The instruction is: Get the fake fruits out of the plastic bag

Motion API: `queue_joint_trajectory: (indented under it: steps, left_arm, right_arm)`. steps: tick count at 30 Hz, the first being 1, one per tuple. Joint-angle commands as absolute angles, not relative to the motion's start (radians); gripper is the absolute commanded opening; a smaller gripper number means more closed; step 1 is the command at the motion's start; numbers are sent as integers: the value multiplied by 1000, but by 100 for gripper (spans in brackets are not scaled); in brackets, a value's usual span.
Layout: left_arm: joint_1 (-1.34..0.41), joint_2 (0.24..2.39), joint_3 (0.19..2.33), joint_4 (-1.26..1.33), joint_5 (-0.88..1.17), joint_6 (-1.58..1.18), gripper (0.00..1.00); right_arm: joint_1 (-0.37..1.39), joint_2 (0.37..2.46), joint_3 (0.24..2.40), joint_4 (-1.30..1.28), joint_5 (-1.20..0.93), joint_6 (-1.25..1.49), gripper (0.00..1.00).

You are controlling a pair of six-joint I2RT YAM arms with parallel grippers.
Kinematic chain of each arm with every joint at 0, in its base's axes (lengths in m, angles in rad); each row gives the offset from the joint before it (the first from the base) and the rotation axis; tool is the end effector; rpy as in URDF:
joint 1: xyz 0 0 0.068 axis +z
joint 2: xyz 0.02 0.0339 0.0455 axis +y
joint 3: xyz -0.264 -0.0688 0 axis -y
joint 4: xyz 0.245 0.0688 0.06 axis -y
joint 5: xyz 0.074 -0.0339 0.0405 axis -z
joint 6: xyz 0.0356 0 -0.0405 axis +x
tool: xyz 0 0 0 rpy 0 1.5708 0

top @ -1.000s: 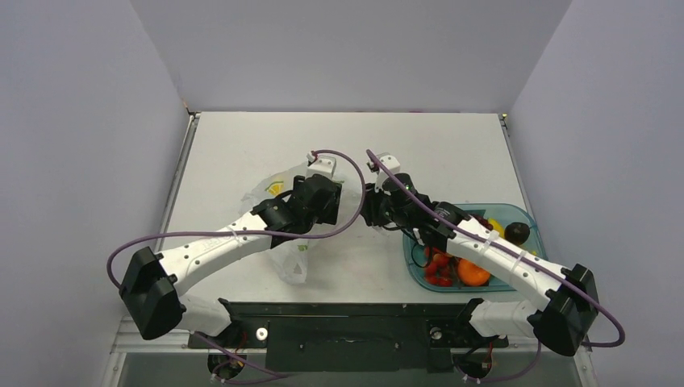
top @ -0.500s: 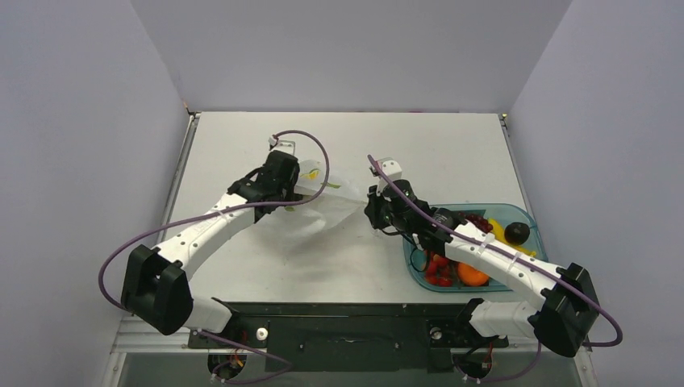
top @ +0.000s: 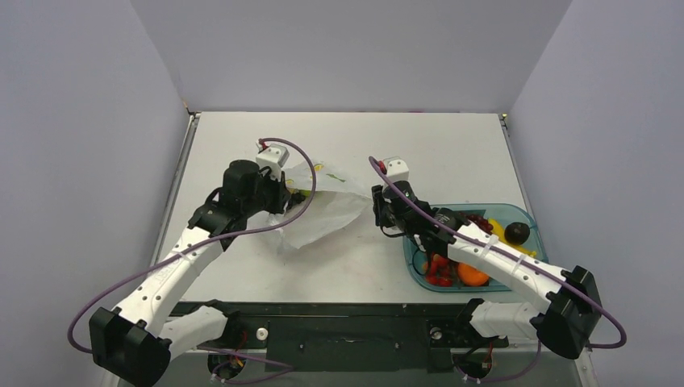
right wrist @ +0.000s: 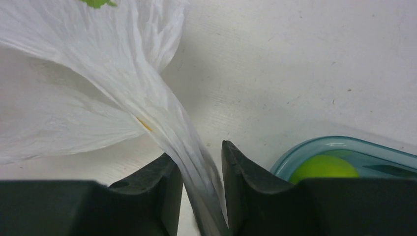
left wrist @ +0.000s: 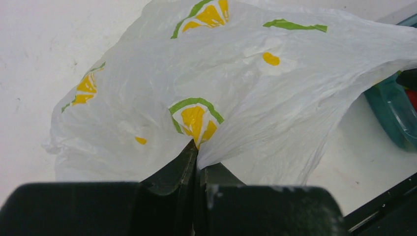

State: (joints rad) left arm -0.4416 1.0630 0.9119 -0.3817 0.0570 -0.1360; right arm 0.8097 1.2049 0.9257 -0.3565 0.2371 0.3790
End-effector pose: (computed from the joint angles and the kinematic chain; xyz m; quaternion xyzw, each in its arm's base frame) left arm 0.2136 -0.1032 0.3110 0.1461 0.8557 -0.1649 0.4682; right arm 0.1888 0.1861 0.2857 -0.1373 0.8773 0.1631 0.4299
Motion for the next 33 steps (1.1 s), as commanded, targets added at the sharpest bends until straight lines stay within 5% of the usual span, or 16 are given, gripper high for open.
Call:
queue_joint_trajectory:
  steps: [1, 7, 14, 22, 33]
  left_arm:
    - [-430, 1069, 971, -409, 176, -101, 0]
    - [-432, 974, 887, -420, 199, -87, 0]
    - [-431, 836, 781, -324, 92, -117, 0]
    - [-436, 808, 772, -300, 95, -104, 0]
    - [-482, 765, 758, -291, 68, -87, 0]
  right_arm:
    - [874, 1149, 1008, -428, 328, 399, 35]
    - [987, 1080, 1129, -562, 421, 396, 63]
    - [1134, 1074, 1216, -550, 504, 407, 66]
    - [1327, 1148, 960, 42, 467, 462, 38]
    - [1327, 1578, 1020, 285, 529, 364, 22]
